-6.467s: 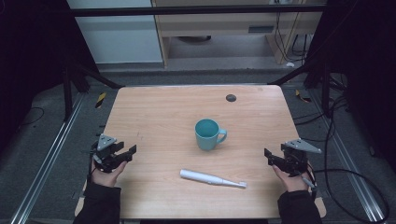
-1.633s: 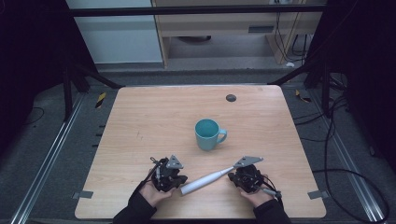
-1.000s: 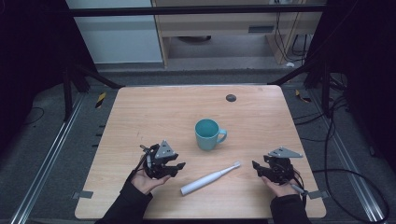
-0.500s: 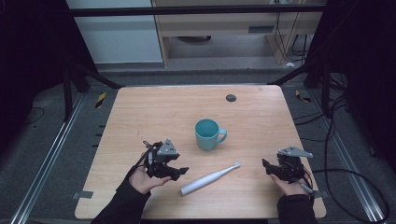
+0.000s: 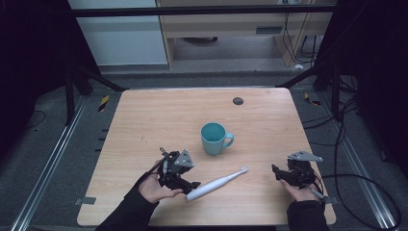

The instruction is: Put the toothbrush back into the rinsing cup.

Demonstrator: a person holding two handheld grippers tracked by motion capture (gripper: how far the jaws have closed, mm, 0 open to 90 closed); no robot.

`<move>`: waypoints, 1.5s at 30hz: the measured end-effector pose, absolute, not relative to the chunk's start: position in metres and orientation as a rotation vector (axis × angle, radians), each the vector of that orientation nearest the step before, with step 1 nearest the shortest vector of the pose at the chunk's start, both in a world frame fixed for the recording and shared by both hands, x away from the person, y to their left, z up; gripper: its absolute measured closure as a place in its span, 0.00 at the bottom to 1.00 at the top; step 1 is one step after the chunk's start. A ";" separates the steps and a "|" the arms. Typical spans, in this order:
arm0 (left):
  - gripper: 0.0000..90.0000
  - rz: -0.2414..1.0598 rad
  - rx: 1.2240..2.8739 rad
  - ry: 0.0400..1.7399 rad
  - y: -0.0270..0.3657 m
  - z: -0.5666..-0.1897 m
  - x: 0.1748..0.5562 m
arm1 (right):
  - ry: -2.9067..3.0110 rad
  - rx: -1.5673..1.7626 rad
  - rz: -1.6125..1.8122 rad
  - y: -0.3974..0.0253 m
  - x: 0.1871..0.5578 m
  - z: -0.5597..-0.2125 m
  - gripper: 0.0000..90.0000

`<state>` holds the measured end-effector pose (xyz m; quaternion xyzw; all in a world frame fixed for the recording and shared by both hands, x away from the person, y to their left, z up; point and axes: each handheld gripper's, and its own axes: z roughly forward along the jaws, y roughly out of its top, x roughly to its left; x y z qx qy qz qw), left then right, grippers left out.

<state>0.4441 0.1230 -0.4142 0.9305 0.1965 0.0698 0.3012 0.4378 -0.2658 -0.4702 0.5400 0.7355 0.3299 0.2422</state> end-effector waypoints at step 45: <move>0.63 0.036 2.763 0.515 0.068 -0.453 0.457 | 2.064 1.462 0.841 -0.263 0.440 -0.474 0.45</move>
